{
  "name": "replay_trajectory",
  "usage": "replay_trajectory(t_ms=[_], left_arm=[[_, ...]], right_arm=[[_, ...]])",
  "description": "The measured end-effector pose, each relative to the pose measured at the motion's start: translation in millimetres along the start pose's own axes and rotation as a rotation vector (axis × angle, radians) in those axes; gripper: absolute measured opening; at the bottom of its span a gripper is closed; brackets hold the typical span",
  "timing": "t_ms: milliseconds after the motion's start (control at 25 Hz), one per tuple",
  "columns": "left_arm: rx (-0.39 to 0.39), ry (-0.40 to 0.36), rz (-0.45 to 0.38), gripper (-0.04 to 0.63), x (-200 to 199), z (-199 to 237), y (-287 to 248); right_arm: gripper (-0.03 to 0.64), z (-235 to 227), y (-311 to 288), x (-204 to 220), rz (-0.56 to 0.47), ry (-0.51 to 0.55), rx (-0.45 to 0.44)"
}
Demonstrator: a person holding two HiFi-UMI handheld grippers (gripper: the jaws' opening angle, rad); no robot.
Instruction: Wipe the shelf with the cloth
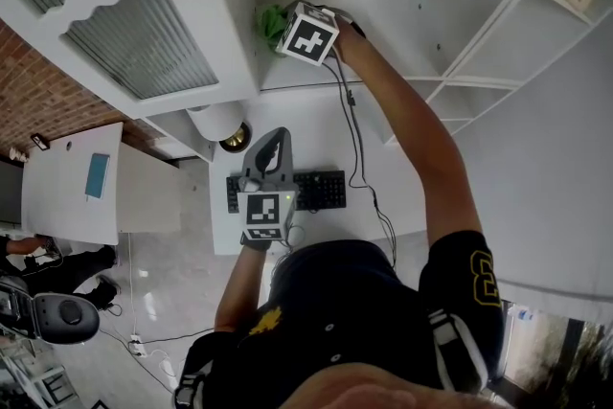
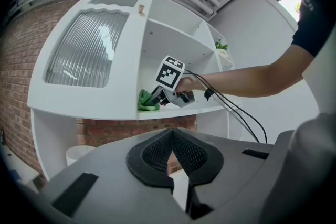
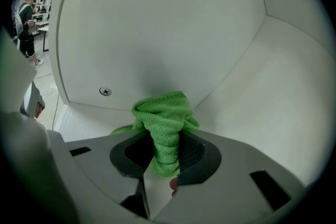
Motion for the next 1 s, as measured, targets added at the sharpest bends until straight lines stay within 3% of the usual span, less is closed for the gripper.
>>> replay_trajectory(t_ms=[760, 1000], left_arm=[[0.082, -0.005, -0.003, 0.018, -1.1, -19.1, -16.1], [0.113, -0.011, 0.0, 0.018, -1.5, -26.3, -21.0]], right_arm=[[0.098, -25.3, 28.5, 52.4, 0.076, -0.098, 0.062], [0.098, -23.7, 31.2, 77.0, 0.11, -0.209, 0.018]])
Point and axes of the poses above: the fingertips, and each gripper's own axes: y backward along the fingers, z to its left, x out of its underside, the point moved 9 cm from there along y, backward along the fingers, and after that the axes turned 1 degree about -z, right-handed, at the moved point
